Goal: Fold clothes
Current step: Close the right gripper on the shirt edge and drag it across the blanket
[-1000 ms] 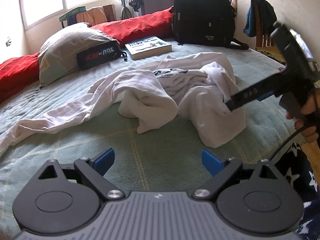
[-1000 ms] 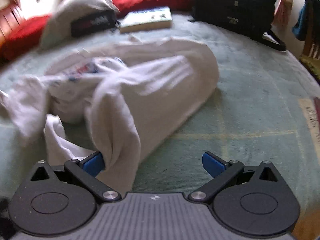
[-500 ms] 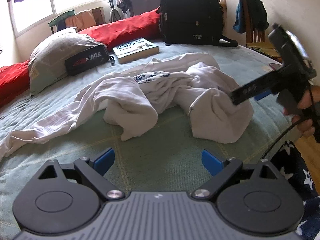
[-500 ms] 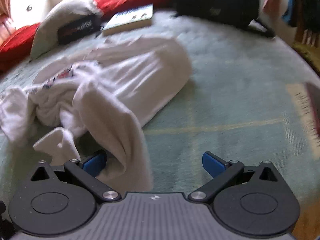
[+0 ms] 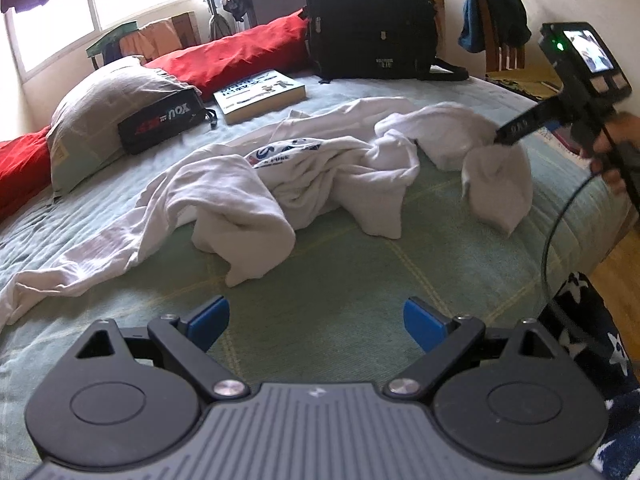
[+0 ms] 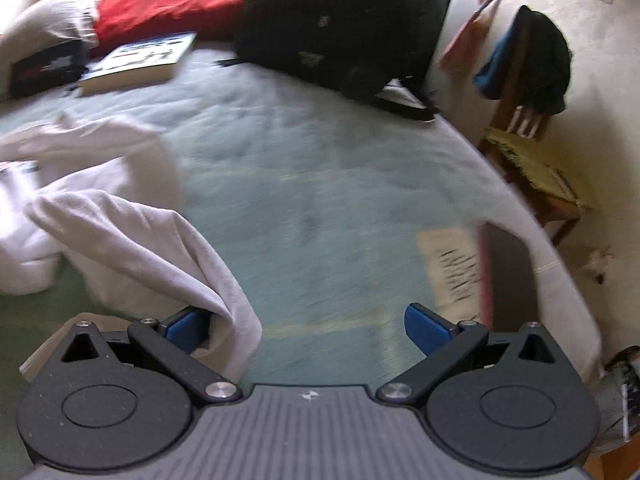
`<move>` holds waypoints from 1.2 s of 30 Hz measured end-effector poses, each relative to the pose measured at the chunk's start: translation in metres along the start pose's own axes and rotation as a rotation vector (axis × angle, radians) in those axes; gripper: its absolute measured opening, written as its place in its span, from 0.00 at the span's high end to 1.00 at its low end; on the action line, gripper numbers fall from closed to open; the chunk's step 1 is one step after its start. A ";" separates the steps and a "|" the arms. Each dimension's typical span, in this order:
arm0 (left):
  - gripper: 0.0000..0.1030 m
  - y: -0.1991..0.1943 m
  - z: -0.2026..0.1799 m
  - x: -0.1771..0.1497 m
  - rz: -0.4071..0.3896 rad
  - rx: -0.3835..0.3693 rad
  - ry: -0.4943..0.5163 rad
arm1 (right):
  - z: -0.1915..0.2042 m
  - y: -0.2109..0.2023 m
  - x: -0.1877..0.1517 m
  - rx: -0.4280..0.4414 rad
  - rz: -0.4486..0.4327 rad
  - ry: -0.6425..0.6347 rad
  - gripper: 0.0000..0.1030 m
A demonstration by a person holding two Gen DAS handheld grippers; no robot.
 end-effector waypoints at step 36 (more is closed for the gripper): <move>0.09 0.015 -0.002 0.008 0.027 0.019 0.004 | -0.088 0.057 0.056 0.026 0.088 0.097 0.00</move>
Point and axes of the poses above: each gripper's, at about its wrist camera, not at the fingertips, and y roughly the way its jaws point, z to its left, x to its top, the point moved 3 cm from there along y, roughly the way its jaws point, and after that the axes turned 1 degree about y, right-handed, at the moved point
